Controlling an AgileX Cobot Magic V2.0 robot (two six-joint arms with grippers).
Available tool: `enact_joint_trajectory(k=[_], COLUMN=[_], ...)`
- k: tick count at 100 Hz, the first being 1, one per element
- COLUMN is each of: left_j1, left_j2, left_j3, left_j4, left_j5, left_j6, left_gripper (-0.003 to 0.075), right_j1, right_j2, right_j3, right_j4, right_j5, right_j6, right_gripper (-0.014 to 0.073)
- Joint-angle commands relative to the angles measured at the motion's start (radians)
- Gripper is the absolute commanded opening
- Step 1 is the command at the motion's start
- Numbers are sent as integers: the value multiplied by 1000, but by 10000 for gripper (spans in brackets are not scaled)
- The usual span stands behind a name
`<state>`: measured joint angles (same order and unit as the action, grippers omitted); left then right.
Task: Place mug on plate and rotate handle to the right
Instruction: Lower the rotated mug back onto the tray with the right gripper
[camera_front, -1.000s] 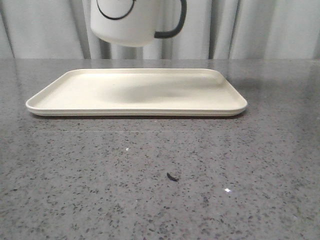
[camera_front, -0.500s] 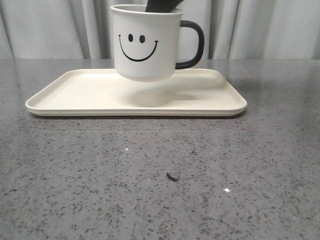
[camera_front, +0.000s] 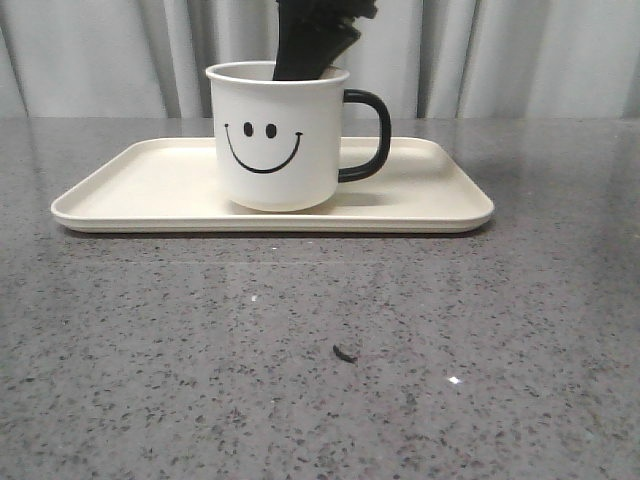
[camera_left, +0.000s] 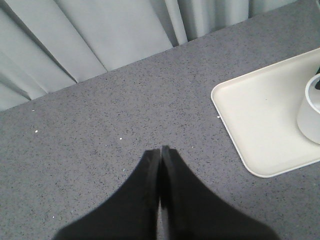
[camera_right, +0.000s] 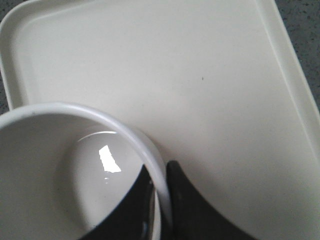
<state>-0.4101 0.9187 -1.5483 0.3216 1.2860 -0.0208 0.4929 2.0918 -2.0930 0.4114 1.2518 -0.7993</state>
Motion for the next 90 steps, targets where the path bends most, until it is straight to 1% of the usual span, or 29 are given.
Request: enact_joint_trajectory(k=[1,71,78,90], left_j1=[-6,-6,-6,-6], left_j2=[-4,-4,-4,-4], left_j3=[-18,-18,-18,-18], left_j4=[15,11,11,11], left_j5=[-23,-23,-23,-23], left_j6=[-9,-9,-9,-9], left_gripper=[-19,-19,-19,-19], right_j1=[-2,-1,-1,-1], right_j2=[-52,-41,-43,-46], right_j3=[-24,-24,-27,-27], right_j4=[24,25,25,26], right_j5=[86,86,86,86], right_j6=[-12,-12,-12,-12], right_gripper=[-63,-55,-34,51])
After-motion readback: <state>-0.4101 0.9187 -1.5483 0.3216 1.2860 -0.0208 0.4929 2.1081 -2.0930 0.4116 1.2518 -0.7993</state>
